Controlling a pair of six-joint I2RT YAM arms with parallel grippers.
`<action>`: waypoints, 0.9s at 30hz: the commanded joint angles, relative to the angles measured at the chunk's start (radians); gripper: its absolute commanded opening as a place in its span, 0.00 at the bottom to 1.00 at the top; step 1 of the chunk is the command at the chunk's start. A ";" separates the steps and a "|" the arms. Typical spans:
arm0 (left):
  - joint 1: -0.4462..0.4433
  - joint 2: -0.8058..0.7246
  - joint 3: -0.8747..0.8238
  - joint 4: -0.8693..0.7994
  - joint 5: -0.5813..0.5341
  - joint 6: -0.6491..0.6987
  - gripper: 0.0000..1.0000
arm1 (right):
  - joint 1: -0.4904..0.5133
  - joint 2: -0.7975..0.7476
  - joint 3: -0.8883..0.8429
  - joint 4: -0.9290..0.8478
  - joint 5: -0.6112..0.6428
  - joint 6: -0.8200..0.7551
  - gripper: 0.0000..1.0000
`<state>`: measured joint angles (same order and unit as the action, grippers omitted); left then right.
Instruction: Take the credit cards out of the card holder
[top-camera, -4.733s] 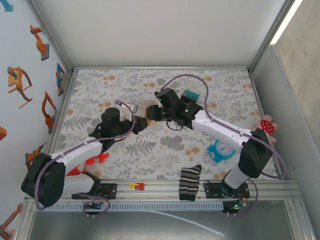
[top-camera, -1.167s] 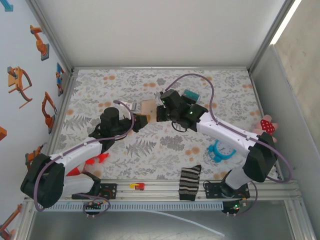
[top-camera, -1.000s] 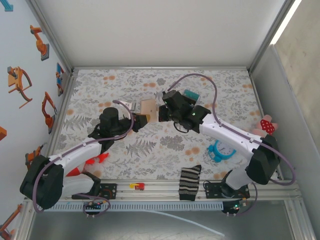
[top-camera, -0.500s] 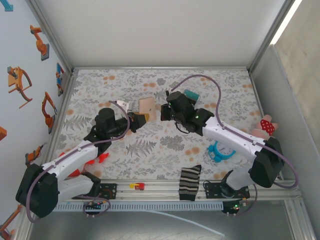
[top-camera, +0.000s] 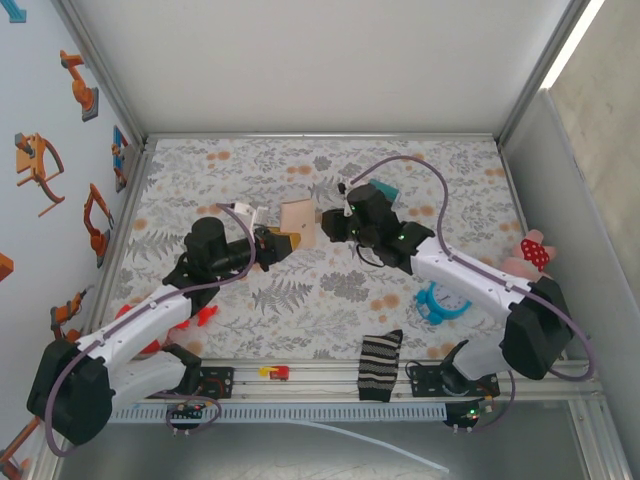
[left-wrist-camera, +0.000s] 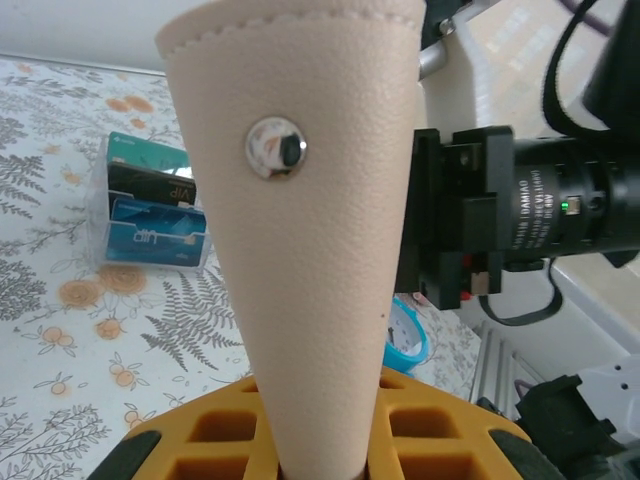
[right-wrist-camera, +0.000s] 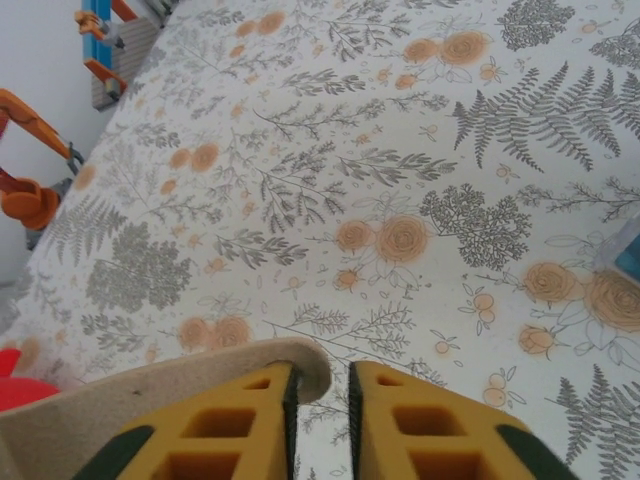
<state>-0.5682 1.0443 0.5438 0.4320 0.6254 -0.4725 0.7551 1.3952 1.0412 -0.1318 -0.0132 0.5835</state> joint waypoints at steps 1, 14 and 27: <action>0.001 -0.046 0.019 0.021 0.068 0.043 0.00 | -0.041 -0.066 -0.063 0.139 -0.129 0.014 0.29; 0.002 -0.107 0.018 0.016 0.164 0.093 0.00 | -0.141 -0.205 -0.214 0.343 -0.461 -0.041 0.51; 0.003 -0.103 0.040 -0.011 0.237 0.124 0.00 | -0.152 -0.361 -0.290 0.341 -0.506 -0.107 0.50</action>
<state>-0.5678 0.9546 0.5442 0.4244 0.8093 -0.3958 0.6090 1.0573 0.7658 0.1741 -0.4812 0.5022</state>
